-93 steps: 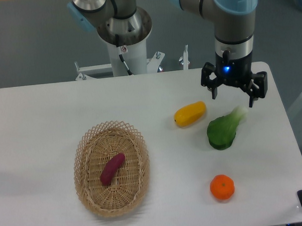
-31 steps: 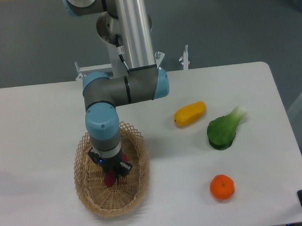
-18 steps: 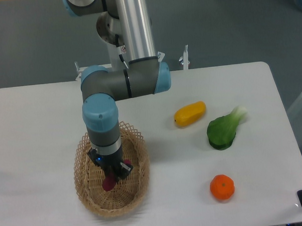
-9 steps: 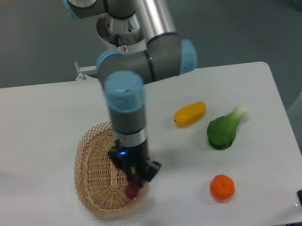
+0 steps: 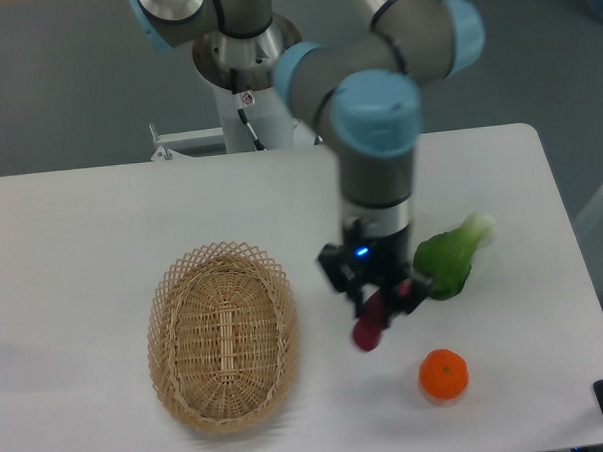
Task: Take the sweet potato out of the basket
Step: 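Lift the sweet potato out of the basket and carry it toward the bok choy, then raise the held sweet potato above the bok choy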
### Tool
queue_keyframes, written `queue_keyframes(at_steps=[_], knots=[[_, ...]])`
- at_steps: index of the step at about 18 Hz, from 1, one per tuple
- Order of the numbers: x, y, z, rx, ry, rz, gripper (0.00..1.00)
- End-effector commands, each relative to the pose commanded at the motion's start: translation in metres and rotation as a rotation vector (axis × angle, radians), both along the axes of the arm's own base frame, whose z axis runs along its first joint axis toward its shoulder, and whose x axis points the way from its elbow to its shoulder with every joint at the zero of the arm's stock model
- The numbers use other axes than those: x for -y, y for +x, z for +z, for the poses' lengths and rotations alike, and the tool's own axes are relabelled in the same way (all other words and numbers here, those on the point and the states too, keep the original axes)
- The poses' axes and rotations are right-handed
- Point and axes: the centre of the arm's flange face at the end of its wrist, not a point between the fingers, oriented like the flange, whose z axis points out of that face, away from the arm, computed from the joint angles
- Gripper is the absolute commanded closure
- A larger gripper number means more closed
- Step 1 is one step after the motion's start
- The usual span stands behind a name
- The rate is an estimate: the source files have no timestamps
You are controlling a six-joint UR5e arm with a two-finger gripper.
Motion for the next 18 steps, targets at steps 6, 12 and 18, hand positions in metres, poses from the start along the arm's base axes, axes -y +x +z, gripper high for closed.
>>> queue_keyframes(at_steps=[6,12,18], knots=[[0.043,-0.036,-0.007,-0.005,-0.034,-0.035,0.75],[0.057,-0.045,-0.004,-0.016,-0.039,-0.038,0.75],[0.059,-0.046,-0.002,-0.018,-0.036,-0.034,0.75]])
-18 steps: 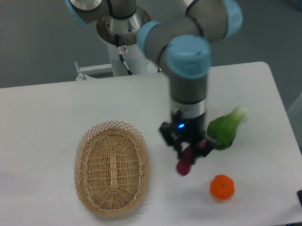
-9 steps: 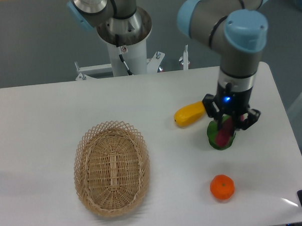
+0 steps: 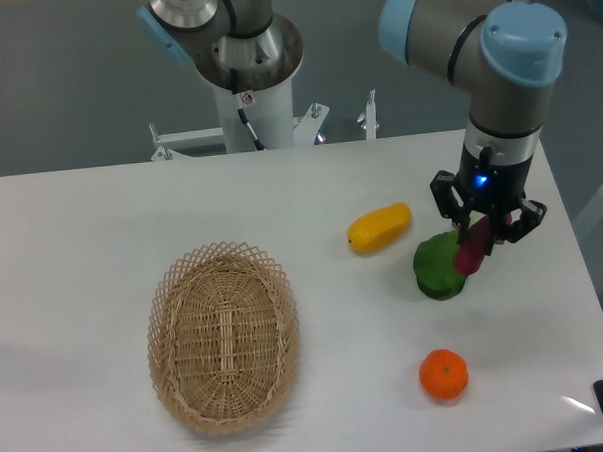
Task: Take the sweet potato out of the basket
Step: 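Raise the held sweet potato above the bok choy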
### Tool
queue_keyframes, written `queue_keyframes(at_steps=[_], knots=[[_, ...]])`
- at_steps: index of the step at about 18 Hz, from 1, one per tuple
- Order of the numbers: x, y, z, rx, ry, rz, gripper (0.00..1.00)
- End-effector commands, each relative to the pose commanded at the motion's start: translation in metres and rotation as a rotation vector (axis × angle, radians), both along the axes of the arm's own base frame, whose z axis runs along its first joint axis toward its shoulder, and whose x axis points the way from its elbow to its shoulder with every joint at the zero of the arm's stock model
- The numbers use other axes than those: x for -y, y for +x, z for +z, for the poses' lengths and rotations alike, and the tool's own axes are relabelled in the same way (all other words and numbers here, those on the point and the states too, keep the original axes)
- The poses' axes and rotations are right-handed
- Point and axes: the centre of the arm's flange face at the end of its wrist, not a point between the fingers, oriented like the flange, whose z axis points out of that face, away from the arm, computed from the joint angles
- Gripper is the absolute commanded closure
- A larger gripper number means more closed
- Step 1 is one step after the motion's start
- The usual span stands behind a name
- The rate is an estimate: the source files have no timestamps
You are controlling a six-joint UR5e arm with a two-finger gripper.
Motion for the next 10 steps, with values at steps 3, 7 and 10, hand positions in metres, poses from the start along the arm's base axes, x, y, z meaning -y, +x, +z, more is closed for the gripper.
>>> queue_keyframes(at_steps=[3,7,10], knots=[[0.0008,-0.0006,0.0000,0.000,0.000,0.002,0.75],[-0.0008,0.0010,0.0079,-0.013,0.008,-0.002,0.75],[-0.0007,0.0011,0.0078,-0.012,0.007,-0.002,0.75]])
